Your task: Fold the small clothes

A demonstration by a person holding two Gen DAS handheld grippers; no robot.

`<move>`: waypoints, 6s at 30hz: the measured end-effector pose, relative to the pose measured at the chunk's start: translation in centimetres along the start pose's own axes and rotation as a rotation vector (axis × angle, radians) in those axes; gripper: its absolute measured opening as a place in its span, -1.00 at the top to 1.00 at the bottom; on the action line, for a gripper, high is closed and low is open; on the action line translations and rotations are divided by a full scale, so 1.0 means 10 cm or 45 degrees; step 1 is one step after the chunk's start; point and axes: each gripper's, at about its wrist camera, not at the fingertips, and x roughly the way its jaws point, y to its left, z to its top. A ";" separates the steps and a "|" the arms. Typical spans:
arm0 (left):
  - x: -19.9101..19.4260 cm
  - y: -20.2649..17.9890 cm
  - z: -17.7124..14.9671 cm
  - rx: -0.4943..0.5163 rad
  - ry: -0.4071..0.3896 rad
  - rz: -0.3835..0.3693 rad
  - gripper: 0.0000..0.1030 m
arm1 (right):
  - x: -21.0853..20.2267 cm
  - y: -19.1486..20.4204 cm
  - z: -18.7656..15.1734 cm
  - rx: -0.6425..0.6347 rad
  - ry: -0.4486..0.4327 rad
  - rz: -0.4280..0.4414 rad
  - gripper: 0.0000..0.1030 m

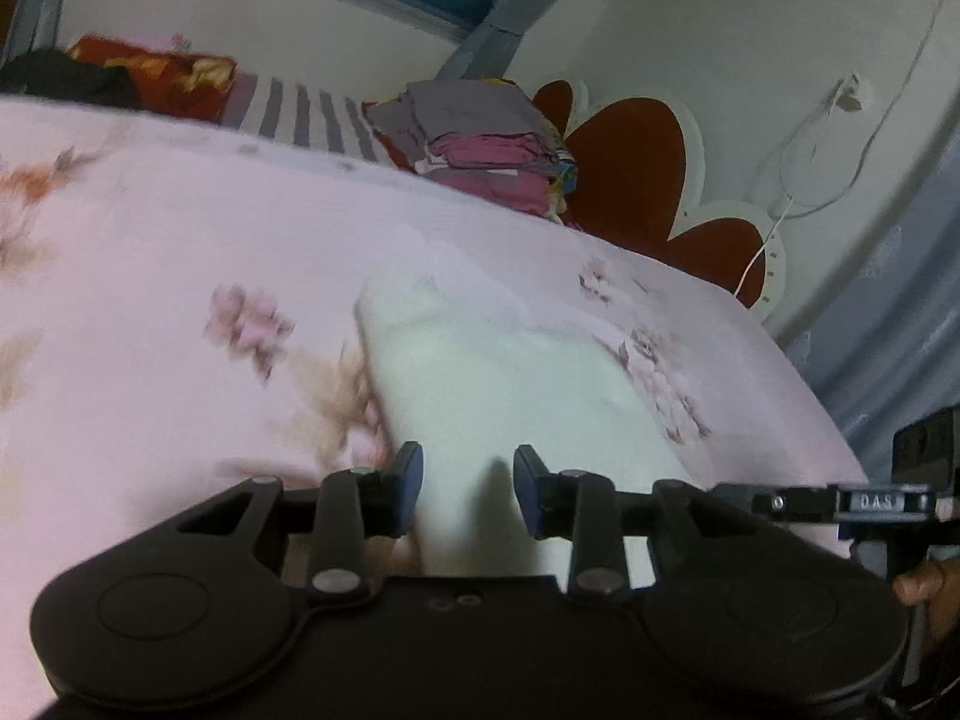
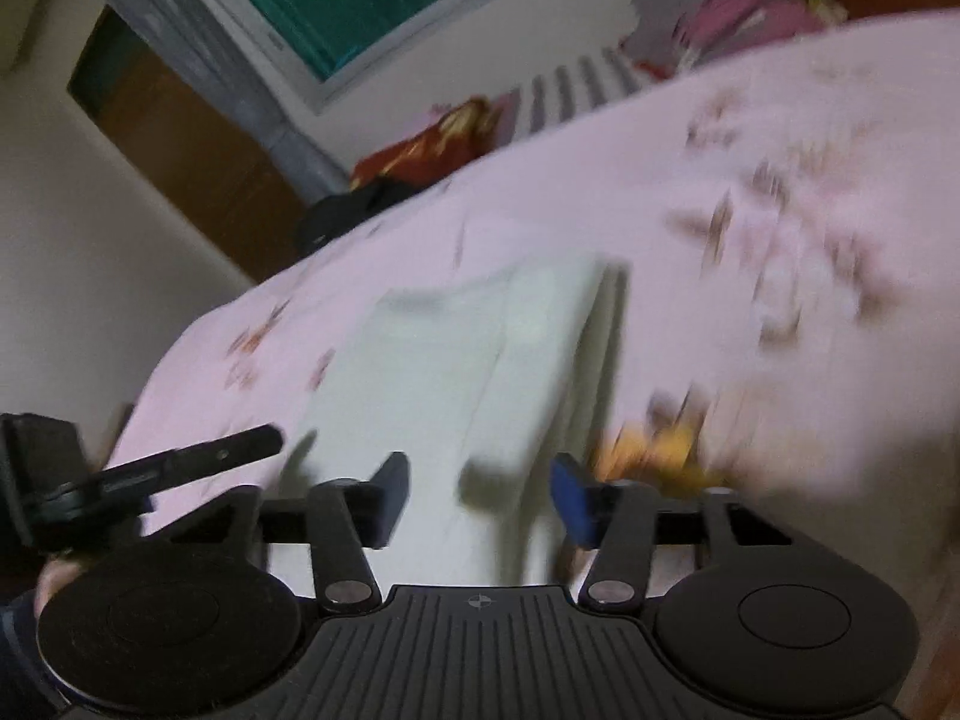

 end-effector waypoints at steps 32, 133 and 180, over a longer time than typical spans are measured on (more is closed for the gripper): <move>0.06 -0.17 0.41 0.076 -0.068 -0.033 0.38 | -0.17 -0.01 0.24 -0.064 -0.088 -0.226 -0.11; 0.36 -0.12 0.19 -0.061 0.157 -0.010 0.36 | 0.43 0.11 0.14 0.024 0.077 -0.012 0.36; -0.85 1.55 0.47 0.104 0.119 0.118 0.76 | 2.46 2.32 -0.35 -0.387 0.115 -0.270 0.29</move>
